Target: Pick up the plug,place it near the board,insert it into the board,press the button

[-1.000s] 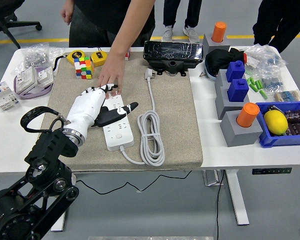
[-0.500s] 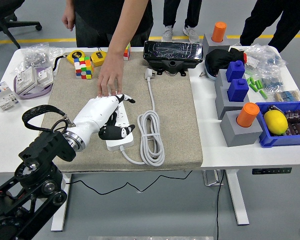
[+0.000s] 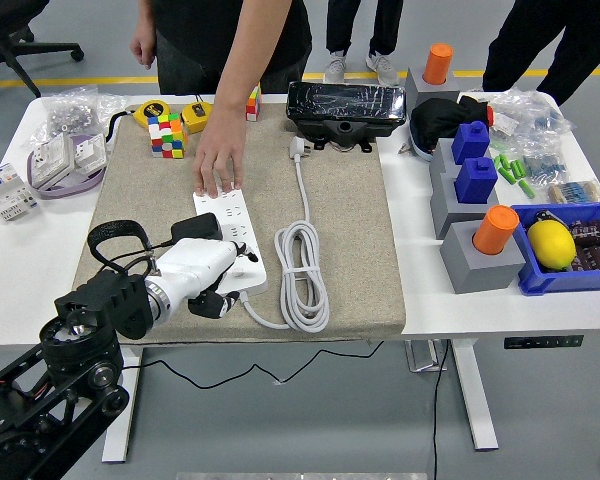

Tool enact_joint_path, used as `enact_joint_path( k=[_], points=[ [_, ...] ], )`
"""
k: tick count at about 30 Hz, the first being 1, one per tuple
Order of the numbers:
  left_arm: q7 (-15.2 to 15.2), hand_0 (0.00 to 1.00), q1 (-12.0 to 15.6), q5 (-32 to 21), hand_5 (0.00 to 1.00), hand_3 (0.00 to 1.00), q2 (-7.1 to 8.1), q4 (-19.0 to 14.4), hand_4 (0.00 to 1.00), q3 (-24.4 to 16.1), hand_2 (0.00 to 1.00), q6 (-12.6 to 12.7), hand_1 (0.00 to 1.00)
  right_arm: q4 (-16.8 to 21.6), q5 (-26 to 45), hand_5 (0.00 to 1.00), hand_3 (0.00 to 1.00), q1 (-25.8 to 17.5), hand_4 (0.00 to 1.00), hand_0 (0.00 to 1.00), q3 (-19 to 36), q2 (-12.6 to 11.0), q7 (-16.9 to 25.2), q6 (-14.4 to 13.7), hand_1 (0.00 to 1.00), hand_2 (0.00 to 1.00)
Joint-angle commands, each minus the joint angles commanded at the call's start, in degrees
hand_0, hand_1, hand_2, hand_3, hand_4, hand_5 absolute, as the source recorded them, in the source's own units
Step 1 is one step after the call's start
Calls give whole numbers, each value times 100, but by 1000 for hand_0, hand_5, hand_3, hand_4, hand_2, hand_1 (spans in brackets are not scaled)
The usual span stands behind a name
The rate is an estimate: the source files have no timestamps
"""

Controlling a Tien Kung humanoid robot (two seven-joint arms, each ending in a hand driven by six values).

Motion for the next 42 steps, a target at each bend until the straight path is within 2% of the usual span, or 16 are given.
enact_joint_path(
  k=[2,11,42],
  points=[
    [-28,199,-19,17,2,832,-20,116,616,10,118,-7,10,0,11,998,755,13,998,783,-7,-4,10,-5,693,709],
    [-118,202,-41,119,2,833,-71,563,608,-29,118,68,10,0,10,998,755,7,998,783,-2,5,16,3,693,709],
    [-163,201,-105,192,2,811,-49,703,584,-78,117,-19,9,0,28,998,756,40,998,783,4,-14,4,-3,694,709]
  ],
)
